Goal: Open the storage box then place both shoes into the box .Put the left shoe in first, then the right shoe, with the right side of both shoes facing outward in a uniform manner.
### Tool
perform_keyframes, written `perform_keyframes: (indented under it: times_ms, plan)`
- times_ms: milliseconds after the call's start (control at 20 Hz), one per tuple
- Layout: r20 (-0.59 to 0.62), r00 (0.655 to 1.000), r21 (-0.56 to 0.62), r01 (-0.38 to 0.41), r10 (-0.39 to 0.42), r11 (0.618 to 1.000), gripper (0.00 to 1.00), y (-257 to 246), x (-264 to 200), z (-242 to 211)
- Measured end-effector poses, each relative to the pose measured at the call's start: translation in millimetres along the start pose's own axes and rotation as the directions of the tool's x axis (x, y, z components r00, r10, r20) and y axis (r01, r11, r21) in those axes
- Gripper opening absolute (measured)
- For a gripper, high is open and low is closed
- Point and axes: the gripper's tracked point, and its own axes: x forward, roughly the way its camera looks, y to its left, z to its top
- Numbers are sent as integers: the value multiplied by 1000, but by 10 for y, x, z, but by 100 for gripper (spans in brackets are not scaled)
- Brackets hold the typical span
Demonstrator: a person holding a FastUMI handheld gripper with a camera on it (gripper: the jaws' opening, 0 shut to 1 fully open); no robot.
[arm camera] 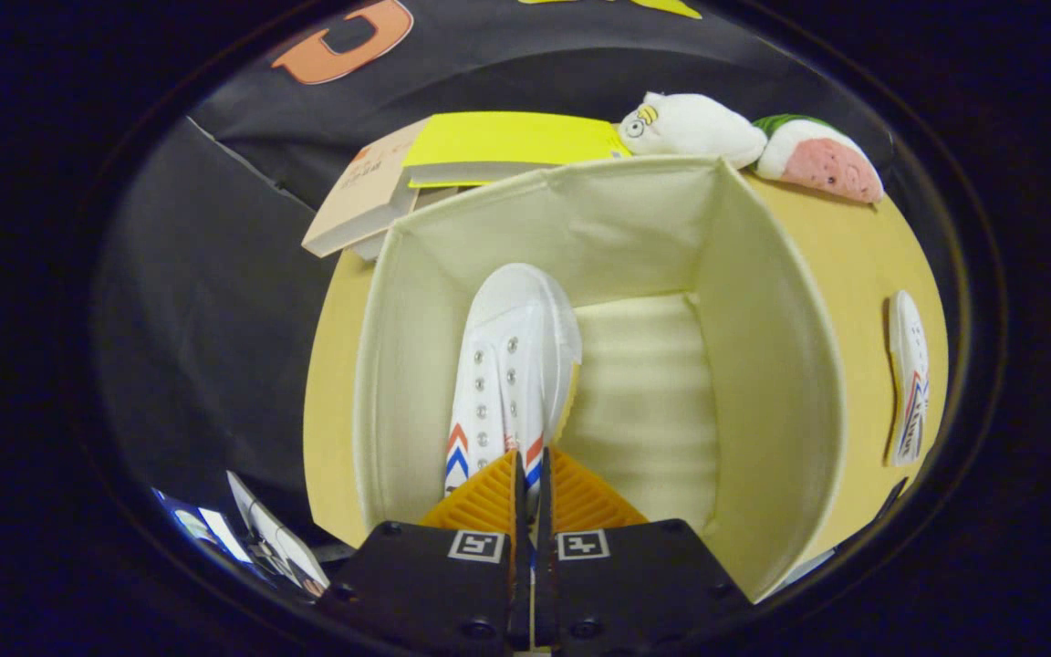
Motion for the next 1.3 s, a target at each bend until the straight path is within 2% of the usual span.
perform_keyframes:
  times_ms: [150, 250, 300, 400, 550, 700, 850, 1000, 1300]
  plan:
    - [11, 999, 2, -30, 30, 1000, 14, 56, 40, 41]
    - [41, 999, -26, -35, 36, 999, 34, 45, -94, 99]
    - [57, 998, -55, -24, 27, 998, 53, 21, -213, 131]
    - [109, 994, -106, 23, -12, 994, 72, -121, -501, 177]
    - [219, 976, -169, 32, 6, 985, 87, -277, -1030, 302]
    - [286, 957, -221, 114, -47, 969, 100, -714, -1477, 297]
    - [348, 935, -238, 160, -69, 958, 100, -1193, -1853, 267]
    - [376, 919, -213, 208, -116, 955, 99, -1766, -2022, 237]
    - [313, 931, -136, 238, -186, 962, 100, -2786, -2006, 36]
